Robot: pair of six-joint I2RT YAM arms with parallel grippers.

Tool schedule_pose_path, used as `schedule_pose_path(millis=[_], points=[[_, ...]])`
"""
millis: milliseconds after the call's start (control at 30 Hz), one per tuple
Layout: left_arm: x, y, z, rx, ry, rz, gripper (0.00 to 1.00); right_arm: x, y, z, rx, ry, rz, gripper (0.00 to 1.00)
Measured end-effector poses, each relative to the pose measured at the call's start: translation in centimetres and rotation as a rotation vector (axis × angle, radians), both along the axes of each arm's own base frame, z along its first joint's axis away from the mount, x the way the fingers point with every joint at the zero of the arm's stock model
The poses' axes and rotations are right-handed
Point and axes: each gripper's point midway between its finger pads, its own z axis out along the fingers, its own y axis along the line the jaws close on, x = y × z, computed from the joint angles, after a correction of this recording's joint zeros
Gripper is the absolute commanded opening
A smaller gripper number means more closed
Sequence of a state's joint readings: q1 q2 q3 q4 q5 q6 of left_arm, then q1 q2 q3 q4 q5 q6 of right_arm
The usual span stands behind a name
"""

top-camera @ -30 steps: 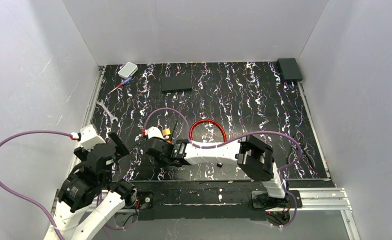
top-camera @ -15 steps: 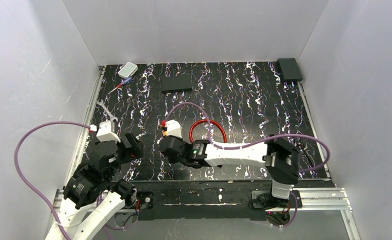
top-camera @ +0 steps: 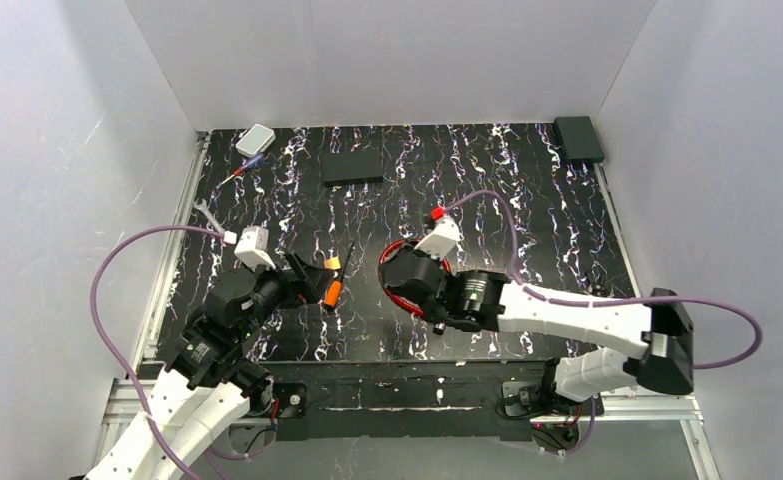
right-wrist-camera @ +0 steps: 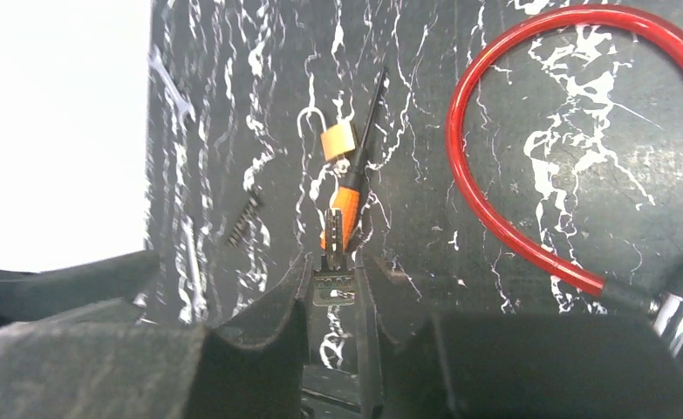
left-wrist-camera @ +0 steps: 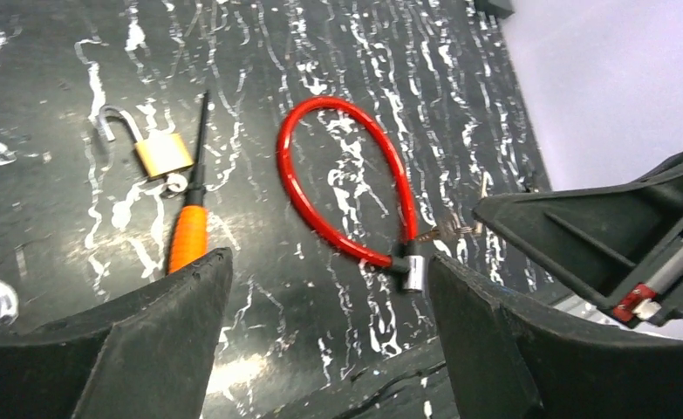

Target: Unlock with the key

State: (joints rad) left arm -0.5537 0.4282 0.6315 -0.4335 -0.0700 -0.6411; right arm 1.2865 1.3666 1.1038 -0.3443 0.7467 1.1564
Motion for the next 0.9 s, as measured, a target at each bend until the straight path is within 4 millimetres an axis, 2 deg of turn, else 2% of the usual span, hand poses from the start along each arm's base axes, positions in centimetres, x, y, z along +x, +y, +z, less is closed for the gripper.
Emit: schedule_pose_path(millis=[100, 267, 333, 467, 600, 767, 900], points=[[1.1, -1.5, 0.2, -0.075, -0.055, -0.026, 0.79, 0.1, -1.8, 1.5, 0.071, 0.006, -0.073, 0.01], [1.8, -4.1, -0.7, -0.157, -0.094, -0.11, 0.72, 0.3, -3.9, 3.8, 0.168, 0.009, -0.161, 0.01], [2.0, -5.5, -0.3, -0.178, -0.109, -0.157, 0.7, 0.3, -4.7, 4.3, 0.195, 0.012, -0.192, 0.01], [2.0, -9.1, 1.5, -0.235, -0.177, -0.276, 0.66, 0.3, -5.7, 4.2, 0.207, 0.028, -0.237, 0.01], [1.3, -12.6, 1.6, -0.238, -0.209, -0.382, 0.58, 0.2, -6.5, 3.3, 0.195, 0.06, -0.277, 0.01], [0.2, -15.4, 1.8, -0.229, -0.268, -0.463, 0.57, 0.0, -7.1, 3.1, 0.204, 0.081, -0.301, 0.01], [0.0, -16.2, 1.7, -0.218, -0.286, -0.48, 0.56, -0.1, -7.4, 3.6, 0.222, 0.086, -0.307, 0.01]])
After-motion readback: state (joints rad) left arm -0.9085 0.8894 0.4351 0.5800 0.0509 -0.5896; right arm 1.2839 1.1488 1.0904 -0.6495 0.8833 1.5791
